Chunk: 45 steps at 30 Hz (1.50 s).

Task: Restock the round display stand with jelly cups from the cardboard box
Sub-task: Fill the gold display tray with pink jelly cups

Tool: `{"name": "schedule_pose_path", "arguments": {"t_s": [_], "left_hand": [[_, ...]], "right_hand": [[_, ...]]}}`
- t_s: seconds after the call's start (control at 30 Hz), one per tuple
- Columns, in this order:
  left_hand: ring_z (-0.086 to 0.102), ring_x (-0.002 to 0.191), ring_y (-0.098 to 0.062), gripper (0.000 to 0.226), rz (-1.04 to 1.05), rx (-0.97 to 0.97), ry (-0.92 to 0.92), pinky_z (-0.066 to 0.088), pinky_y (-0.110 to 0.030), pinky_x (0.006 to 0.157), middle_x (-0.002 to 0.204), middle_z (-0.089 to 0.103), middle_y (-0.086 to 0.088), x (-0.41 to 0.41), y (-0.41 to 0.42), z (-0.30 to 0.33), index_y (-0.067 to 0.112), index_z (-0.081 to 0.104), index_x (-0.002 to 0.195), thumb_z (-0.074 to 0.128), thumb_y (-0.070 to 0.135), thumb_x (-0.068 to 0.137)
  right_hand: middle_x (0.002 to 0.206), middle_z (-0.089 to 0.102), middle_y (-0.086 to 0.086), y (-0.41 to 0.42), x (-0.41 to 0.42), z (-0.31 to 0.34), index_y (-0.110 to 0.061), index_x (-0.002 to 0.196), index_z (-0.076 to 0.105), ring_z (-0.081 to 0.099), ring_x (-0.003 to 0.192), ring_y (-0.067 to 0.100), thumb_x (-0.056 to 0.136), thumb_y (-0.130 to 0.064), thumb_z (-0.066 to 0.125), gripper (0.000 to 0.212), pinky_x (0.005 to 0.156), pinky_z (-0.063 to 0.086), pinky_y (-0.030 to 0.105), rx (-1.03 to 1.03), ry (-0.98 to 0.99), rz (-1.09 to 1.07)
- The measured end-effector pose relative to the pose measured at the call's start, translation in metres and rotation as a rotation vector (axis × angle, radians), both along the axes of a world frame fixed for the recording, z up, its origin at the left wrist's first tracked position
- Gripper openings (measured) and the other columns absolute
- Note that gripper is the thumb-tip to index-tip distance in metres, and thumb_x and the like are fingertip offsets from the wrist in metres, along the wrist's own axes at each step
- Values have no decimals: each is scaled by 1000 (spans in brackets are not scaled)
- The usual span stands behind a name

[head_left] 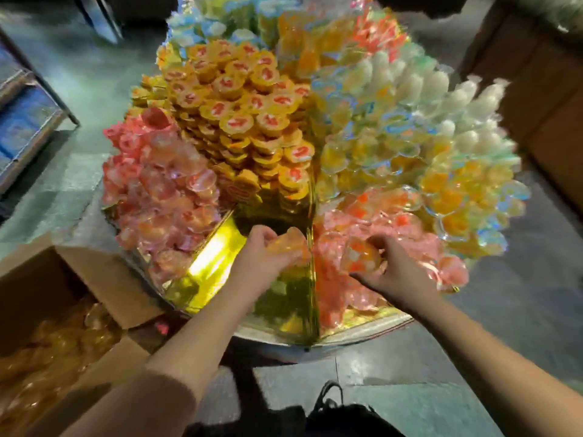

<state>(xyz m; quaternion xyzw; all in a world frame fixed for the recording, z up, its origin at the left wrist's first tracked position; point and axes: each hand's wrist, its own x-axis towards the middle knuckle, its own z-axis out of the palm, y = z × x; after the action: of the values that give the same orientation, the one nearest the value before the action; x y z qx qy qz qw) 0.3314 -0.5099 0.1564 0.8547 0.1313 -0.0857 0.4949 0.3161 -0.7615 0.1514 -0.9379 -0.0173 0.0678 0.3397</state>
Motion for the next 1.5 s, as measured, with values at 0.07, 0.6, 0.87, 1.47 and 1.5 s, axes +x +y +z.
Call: {"name": "schedule_pose_path", "arguments": {"t_s": [0.07,0.6,0.87,1.47,1.5], "left_hand": [[55,81,-8,46,-56,76,-27,40,-26,64,92,50,13,16,-31,4,25,50,105,83,36,75],[39,133,-31,64,-409,576,-123,38,-43,111,142,41,-10,134,-141,-27,13,38,143,69,30,89],[38,133,-29,63,-461,659,-140,37,-43,111,140,42,-9,151,-148,-52,17,36,144,65,36,92],[25,145,-27,87,-501,682,-143,24,-44,119,156,28,-8,152,-145,-79,15,21,154,75,28,87],[24,145,-27,88,-495,674,-141,24,-44,119,157,27,-8,151,-145,-79,15,20,155,75,29,87]], "right_hand": [[118,53,-7,-33,11,1,-17,132,49,55,108,14,73,-40,85,73,80,36,23,-41,-8,1],[119,54,17,-148,133,-29,-10,132,48,54,110,38,77,-43,79,72,87,51,44,-447,73,2],[122,53,18,-146,167,-32,-6,126,47,53,113,36,79,-36,78,64,90,51,44,-682,156,142],[138,47,18,-144,162,-52,-10,148,29,48,122,39,82,-31,78,85,96,48,48,-496,127,26],[139,46,18,-145,159,-54,-11,149,27,48,122,39,83,-30,79,86,96,47,48,-463,116,2]]}}
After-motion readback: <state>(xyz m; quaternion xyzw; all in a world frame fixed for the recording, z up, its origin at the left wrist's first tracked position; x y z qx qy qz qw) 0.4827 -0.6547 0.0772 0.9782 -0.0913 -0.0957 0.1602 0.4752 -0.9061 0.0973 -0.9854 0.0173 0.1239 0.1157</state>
